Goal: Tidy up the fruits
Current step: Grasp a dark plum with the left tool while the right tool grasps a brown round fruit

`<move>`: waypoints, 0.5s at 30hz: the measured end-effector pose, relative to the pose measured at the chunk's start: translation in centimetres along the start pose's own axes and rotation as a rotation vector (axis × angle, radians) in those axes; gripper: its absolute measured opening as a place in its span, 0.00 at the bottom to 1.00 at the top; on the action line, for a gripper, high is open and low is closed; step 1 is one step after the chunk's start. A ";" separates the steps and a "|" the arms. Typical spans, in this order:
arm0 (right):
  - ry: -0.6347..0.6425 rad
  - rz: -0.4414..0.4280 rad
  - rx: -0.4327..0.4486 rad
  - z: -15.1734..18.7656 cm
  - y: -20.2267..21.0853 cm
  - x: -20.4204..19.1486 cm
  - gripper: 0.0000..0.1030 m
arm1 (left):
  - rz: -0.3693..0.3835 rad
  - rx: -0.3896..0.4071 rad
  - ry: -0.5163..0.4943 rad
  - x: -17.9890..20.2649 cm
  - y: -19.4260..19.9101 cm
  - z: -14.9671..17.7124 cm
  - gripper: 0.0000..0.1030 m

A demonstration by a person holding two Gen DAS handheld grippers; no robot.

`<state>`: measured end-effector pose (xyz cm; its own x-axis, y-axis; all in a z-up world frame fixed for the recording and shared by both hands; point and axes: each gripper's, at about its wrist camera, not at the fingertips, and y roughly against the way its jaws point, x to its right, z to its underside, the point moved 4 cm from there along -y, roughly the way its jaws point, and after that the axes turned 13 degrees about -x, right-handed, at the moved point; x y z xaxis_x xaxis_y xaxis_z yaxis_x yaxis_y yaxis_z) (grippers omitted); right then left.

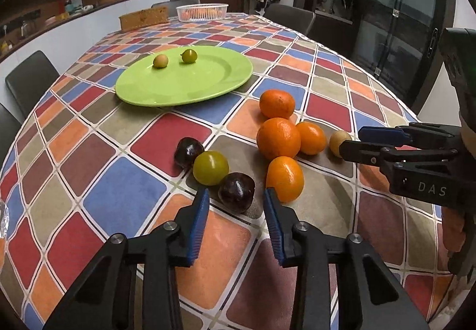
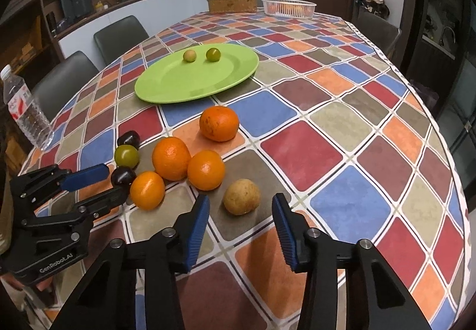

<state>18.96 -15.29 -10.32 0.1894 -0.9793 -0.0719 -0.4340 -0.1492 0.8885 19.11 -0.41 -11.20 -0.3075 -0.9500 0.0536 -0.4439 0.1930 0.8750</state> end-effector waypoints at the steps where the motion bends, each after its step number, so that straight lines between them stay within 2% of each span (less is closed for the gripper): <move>1: -0.001 -0.002 -0.003 0.0 -0.1 0.0 0.41 | 0.000 -0.005 0.003 0.0 -0.1 0.0 0.36; 4: -0.001 -0.003 -0.006 -0.2 -0.4 0.1 0.40 | 0.006 -0.012 0.012 -0.1 -0.4 -0.3 0.32; 12: -0.005 -0.024 -0.023 -0.4 -1.1 0.3 0.33 | 0.019 -0.023 0.023 -0.1 -0.8 -0.6 0.30; 15: -0.003 -0.029 -0.029 -0.5 -1.4 0.3 0.31 | 0.012 -0.034 0.031 -0.1 -1.0 -0.8 0.26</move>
<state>20.06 -15.31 -11.36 0.1983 -0.9751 -0.0992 -0.4030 -0.1734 0.8986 20.22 -0.73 -11.73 -0.2861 -0.9549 0.0791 -0.4115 0.1970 0.8899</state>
